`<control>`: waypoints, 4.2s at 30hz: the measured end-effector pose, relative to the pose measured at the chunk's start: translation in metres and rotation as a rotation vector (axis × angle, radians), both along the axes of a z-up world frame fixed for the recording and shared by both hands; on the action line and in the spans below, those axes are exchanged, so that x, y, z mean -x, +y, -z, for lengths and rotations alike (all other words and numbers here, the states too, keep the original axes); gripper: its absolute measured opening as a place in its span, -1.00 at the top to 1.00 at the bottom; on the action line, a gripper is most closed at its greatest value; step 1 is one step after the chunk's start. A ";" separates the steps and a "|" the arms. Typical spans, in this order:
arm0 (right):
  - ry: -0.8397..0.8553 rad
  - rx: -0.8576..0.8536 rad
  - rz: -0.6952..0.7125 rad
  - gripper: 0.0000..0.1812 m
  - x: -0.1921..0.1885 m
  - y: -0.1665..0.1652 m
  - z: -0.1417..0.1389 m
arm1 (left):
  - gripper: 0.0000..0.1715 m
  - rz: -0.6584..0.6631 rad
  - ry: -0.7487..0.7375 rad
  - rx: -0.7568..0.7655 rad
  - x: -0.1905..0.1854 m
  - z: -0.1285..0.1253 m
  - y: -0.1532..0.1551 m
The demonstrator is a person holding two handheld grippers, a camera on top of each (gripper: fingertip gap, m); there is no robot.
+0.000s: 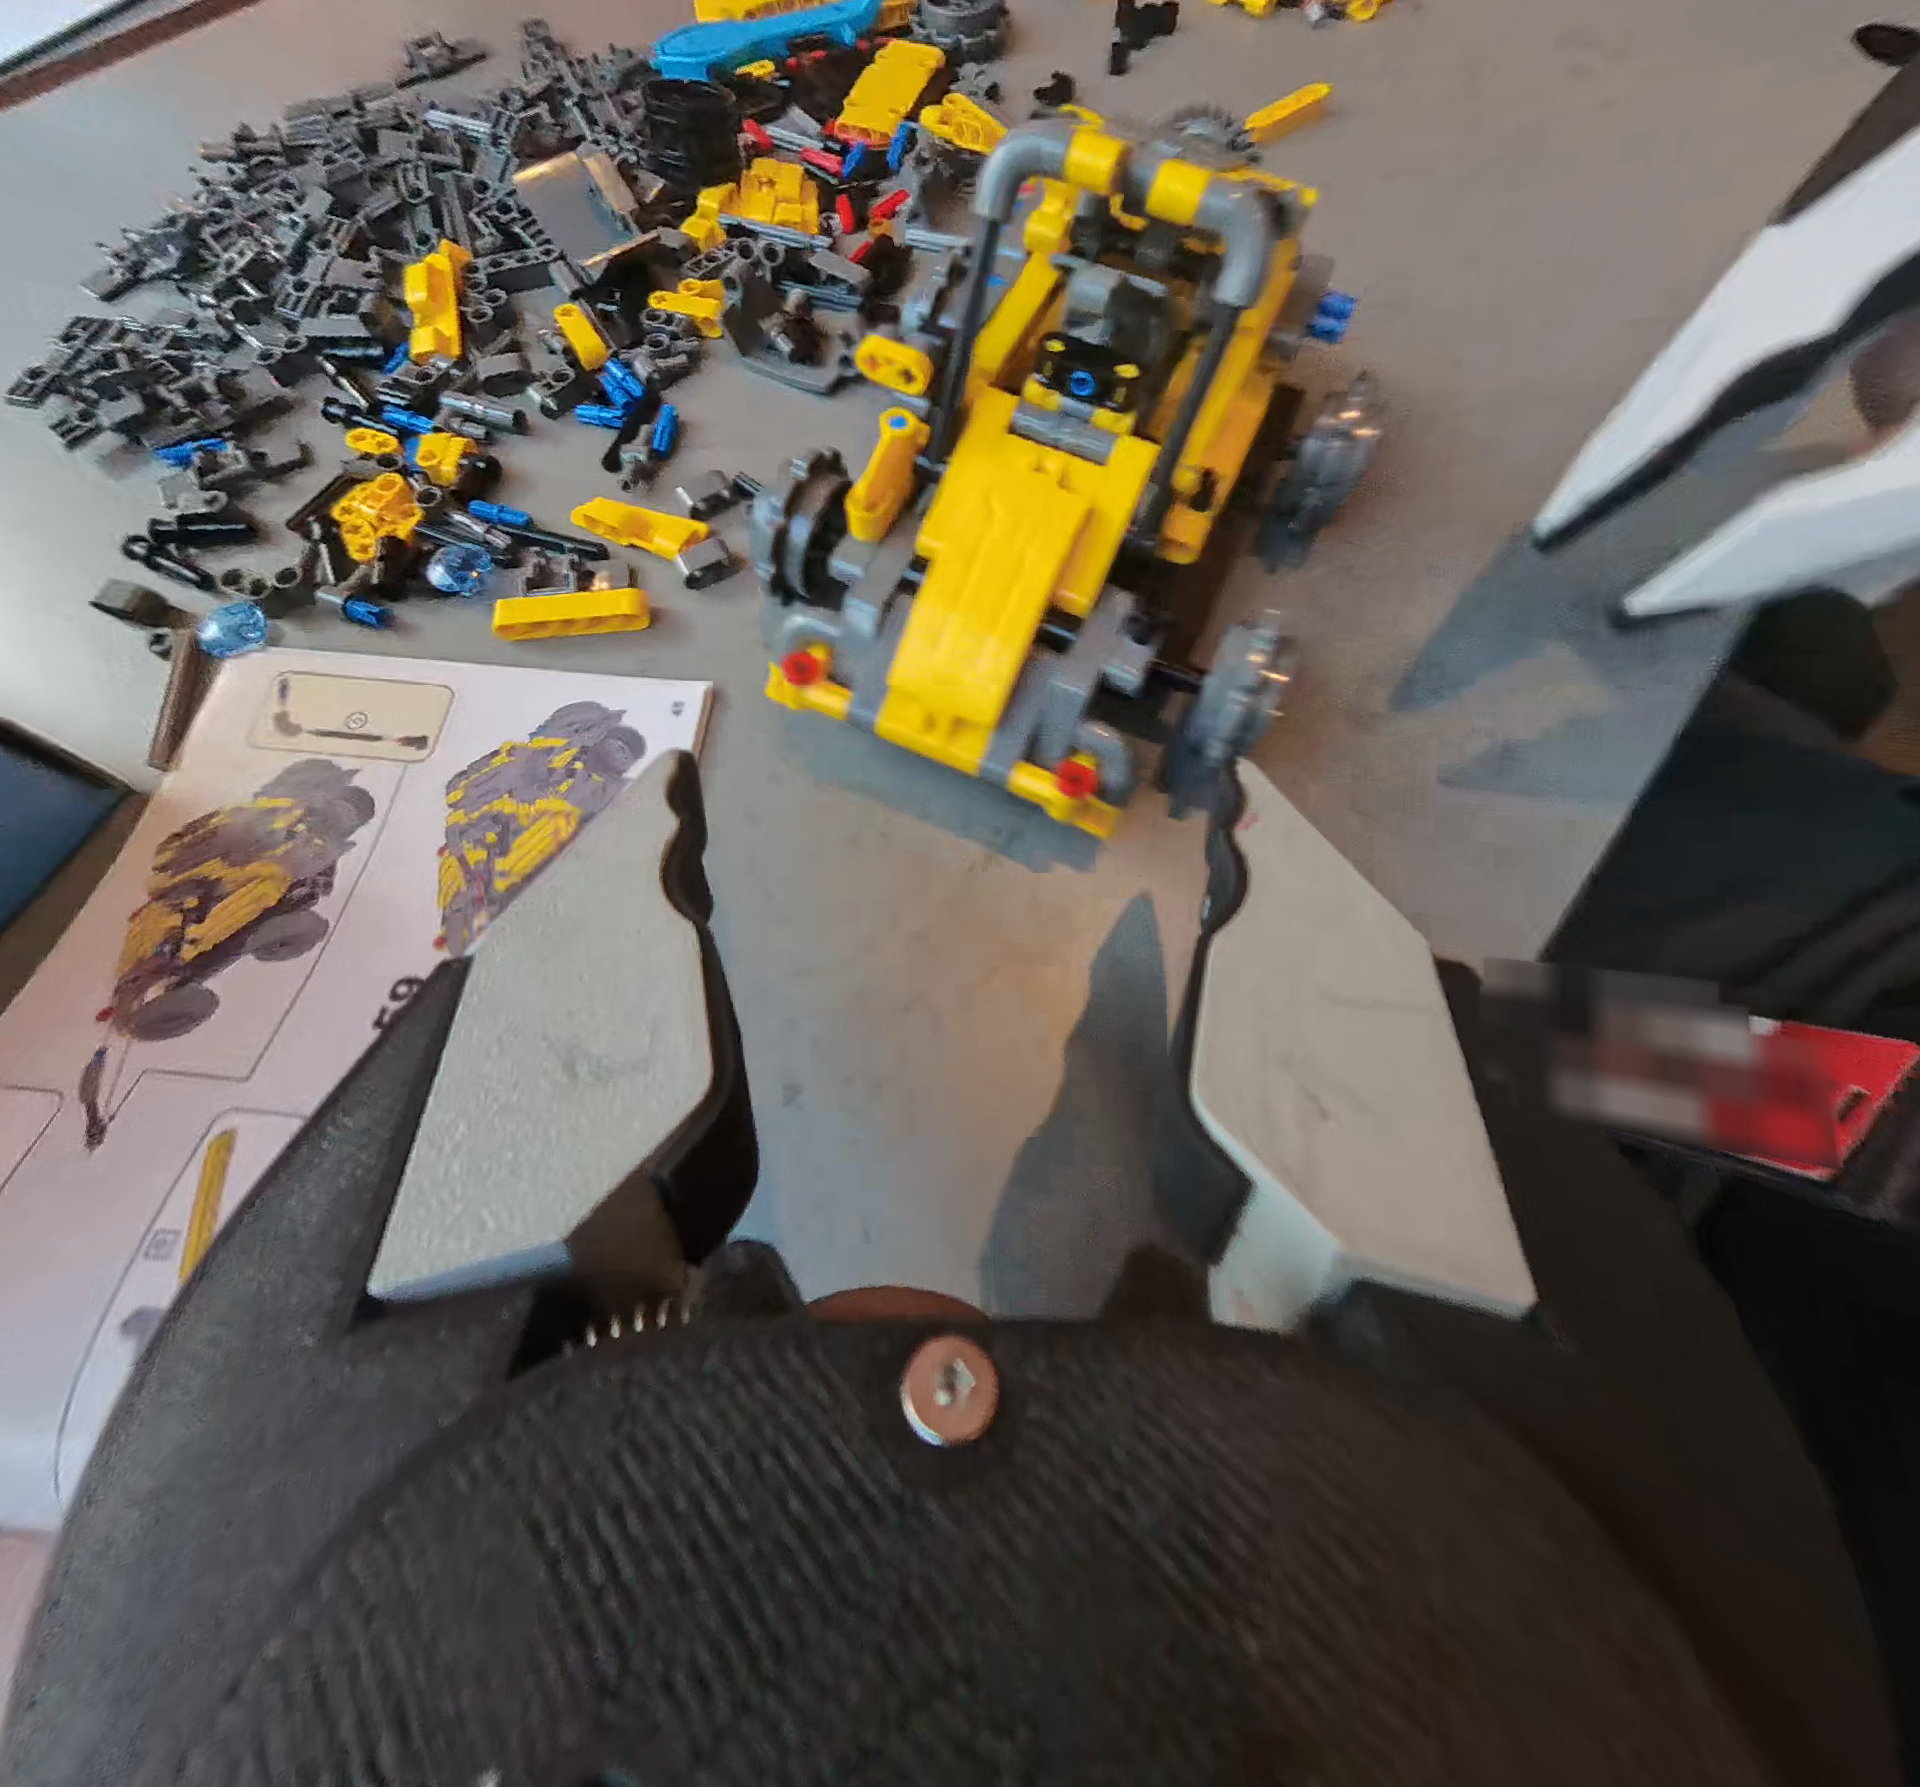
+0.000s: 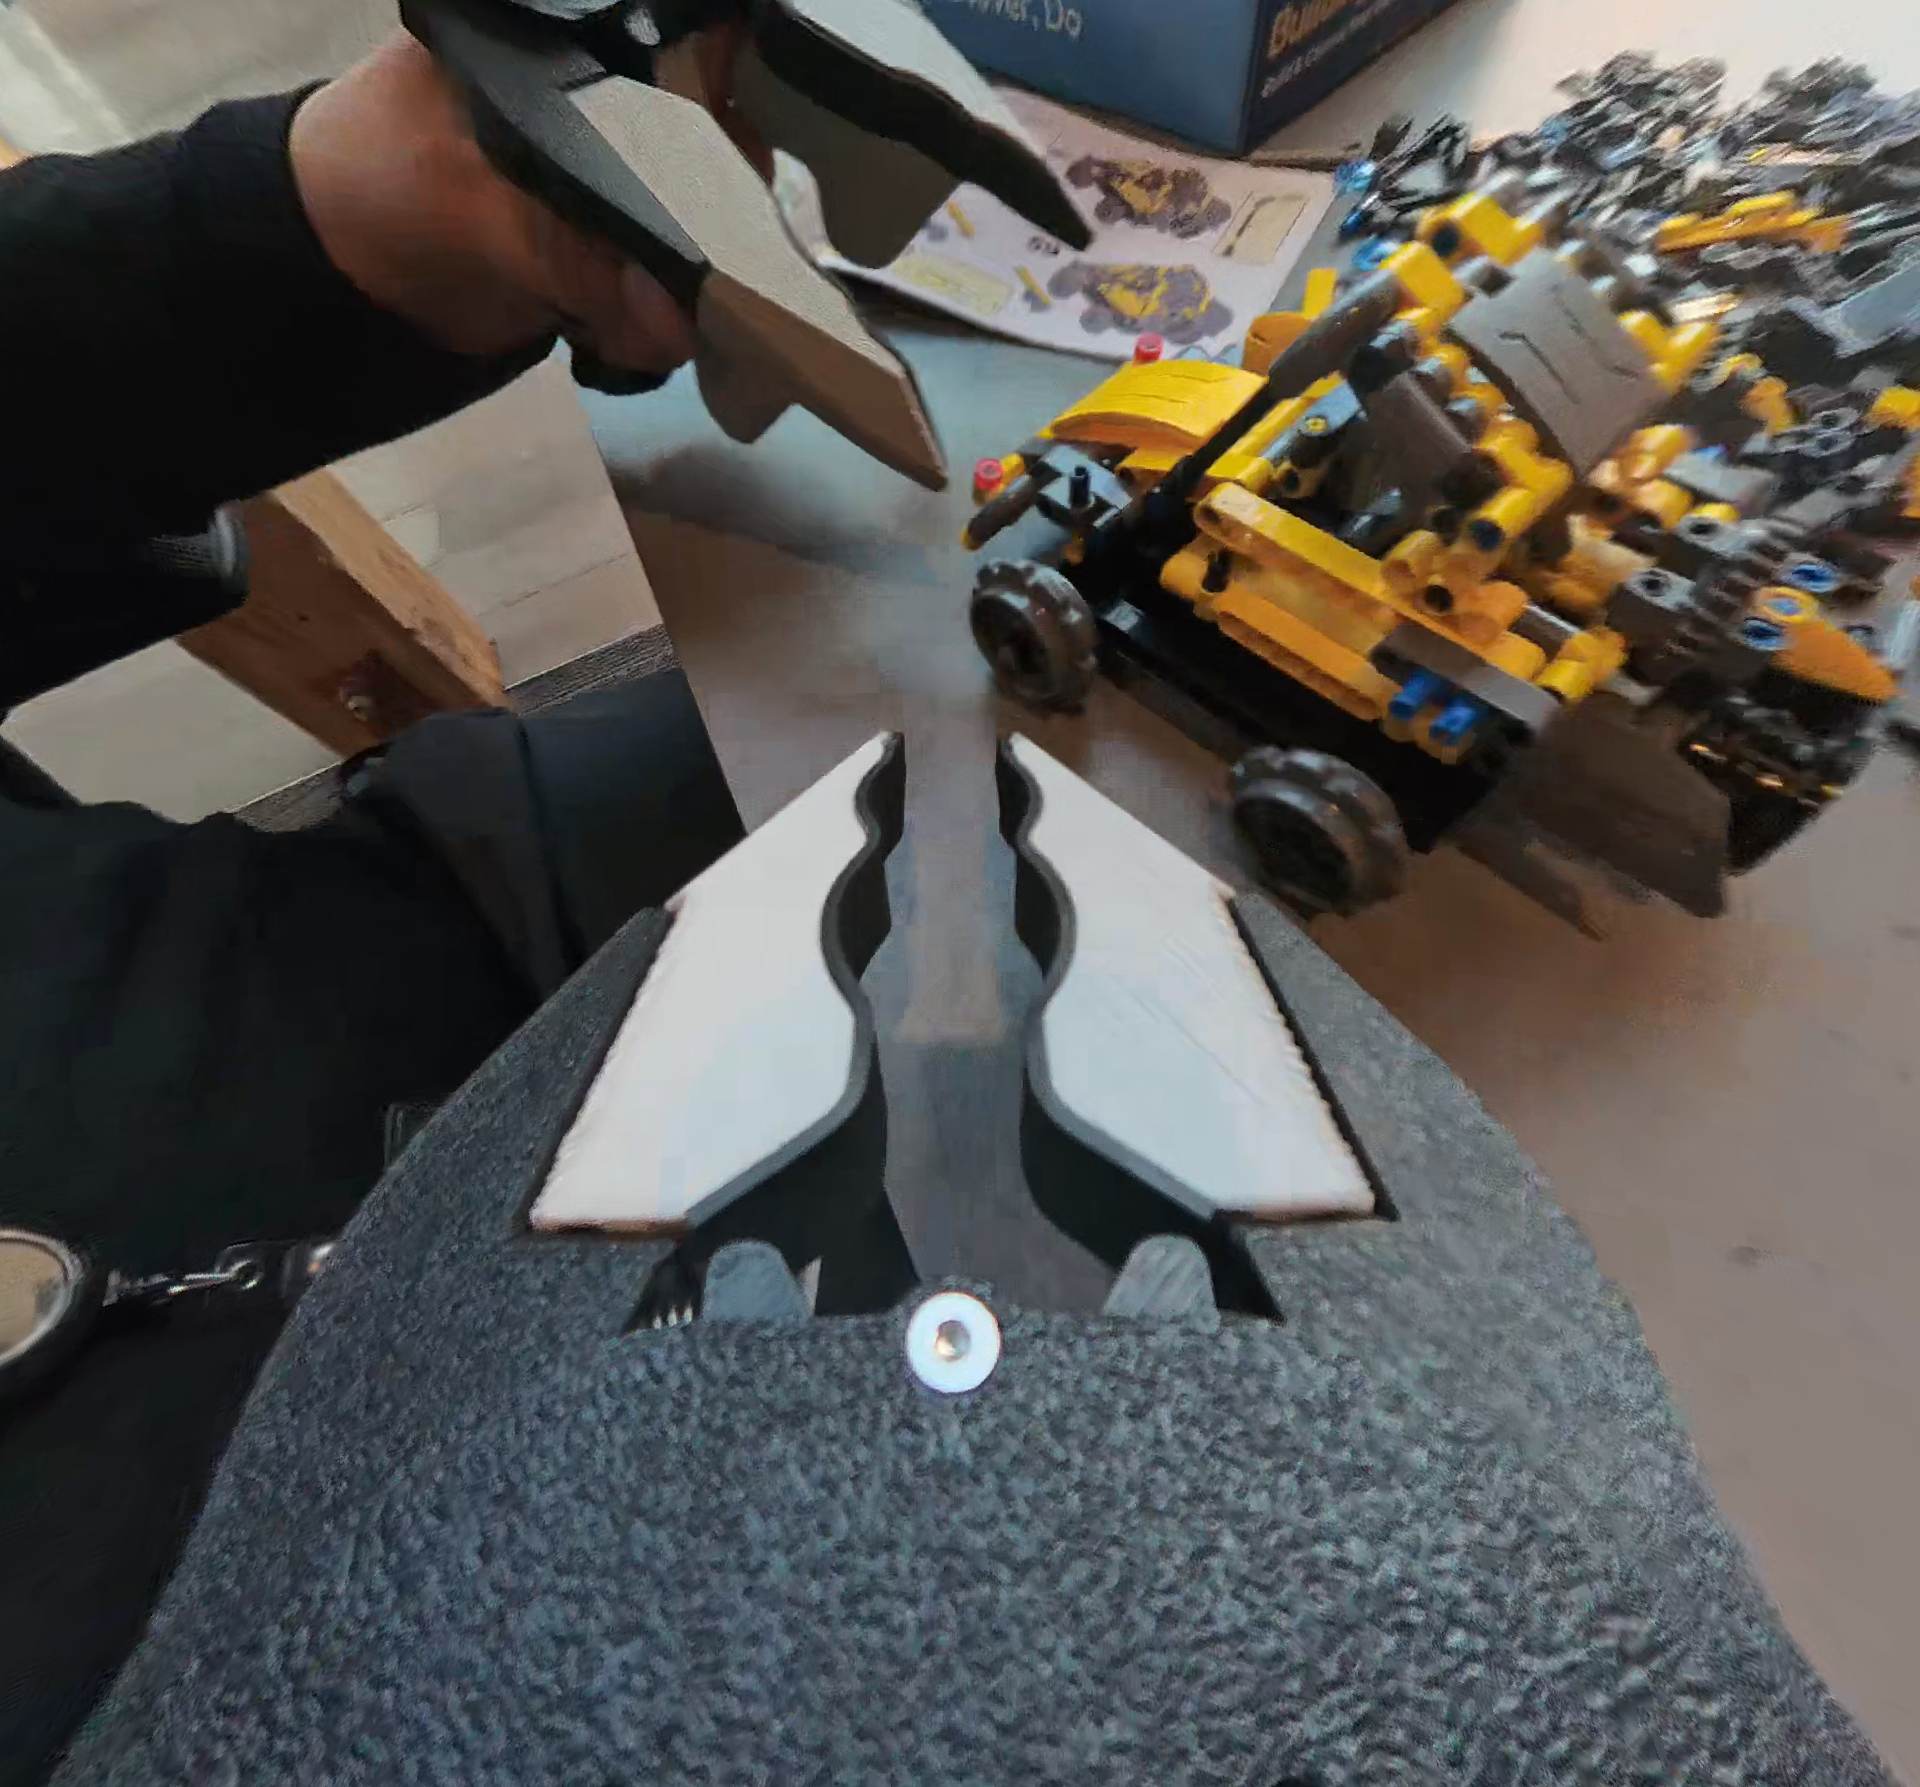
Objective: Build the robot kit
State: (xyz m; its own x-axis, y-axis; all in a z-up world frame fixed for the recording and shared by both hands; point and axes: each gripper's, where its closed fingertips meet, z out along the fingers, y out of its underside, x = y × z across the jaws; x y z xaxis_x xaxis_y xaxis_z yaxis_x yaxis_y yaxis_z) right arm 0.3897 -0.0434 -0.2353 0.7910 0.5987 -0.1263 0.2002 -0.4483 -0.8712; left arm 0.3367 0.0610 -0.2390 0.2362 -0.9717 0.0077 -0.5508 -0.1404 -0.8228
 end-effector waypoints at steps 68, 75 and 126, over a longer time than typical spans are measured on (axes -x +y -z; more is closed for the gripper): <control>-0.040 -0.188 -0.247 0.12 -0.090 0.068 -0.018 | -0.62 0.395 -0.209 0.050 -0.078 -0.057 -0.012; 0.022 -0.270 -0.058 0.16 -0.109 0.033 -0.043 | -0.62 0.269 -0.065 0.027 -0.025 -0.022 0.004; 0.068 -0.171 0.585 0.09 -0.205 -0.015 -0.018 | -0.21 -0.004 -0.240 -0.126 0.052 0.013 -0.103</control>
